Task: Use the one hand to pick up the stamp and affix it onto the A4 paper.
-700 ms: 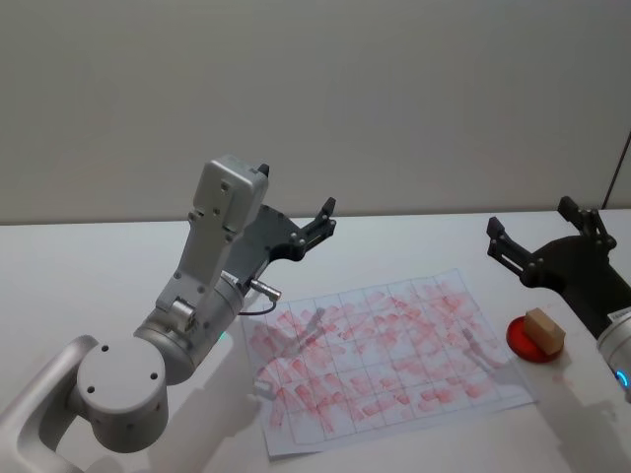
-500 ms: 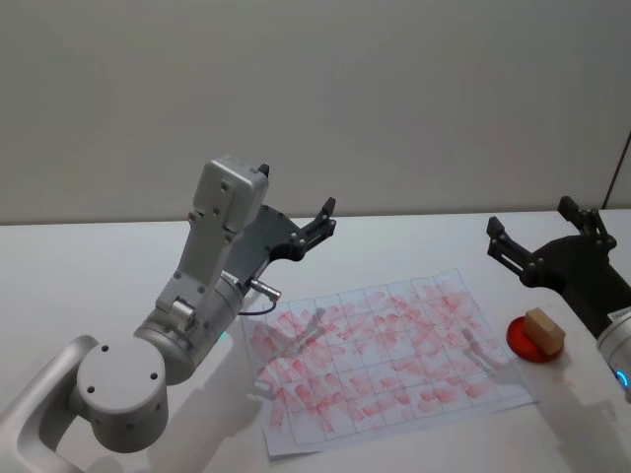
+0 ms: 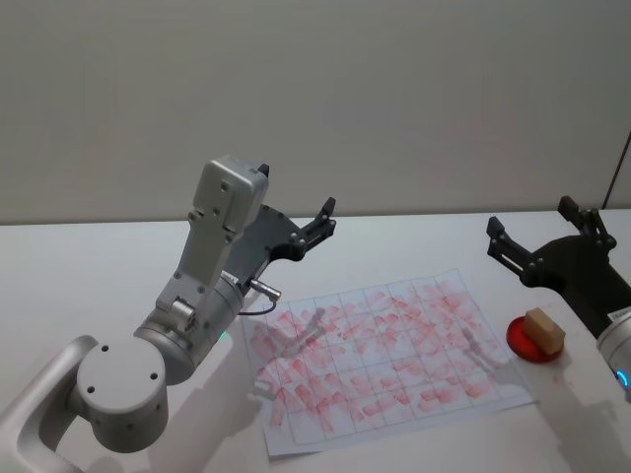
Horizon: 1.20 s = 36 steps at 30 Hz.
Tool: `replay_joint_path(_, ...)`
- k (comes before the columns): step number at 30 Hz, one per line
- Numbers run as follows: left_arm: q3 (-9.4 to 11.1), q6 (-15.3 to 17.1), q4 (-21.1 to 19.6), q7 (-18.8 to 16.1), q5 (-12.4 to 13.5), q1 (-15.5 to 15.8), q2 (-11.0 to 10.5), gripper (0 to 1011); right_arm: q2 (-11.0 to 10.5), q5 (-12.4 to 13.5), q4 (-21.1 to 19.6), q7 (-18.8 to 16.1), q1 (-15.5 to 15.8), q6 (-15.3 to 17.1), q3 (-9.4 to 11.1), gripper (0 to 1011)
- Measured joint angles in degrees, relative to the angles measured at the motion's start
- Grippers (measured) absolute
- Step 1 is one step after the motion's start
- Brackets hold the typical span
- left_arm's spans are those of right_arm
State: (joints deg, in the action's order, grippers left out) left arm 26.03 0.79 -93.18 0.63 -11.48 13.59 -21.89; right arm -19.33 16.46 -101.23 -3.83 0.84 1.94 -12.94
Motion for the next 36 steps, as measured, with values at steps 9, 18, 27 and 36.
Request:
replay_joint_path(9, 0.0, 0.0, 0.0, 0.0, 0.0, 0.0, 0.0, 1001, 0.0, 0.0, 0.0, 0.0, 0.0, 0.0, 0.0, 1001)
replay_joint_path(18, 0.0, 0.0, 0.0, 0.0, 0.0, 0.0, 0.0, 1001, 0.0, 0.0, 0.01, -0.01, 0.0, 0.01, 0.01, 1001)
replay_joint_path(27, 0.0, 0.0, 0.0, 0.0, 0.0, 0.0, 0.0, 1001, -0.26, -0.12, -1.23, 1.63, 1.46, 0.46, 0.03, 1001)
replay_joint_path(36, 0.0, 0.0, 0.0, 0.0, 0.0, 0.0, 0.0, 1001, -1.16, -0.36, -4.65, 7.23, 5.57, 4.0, 0.09, 1001)
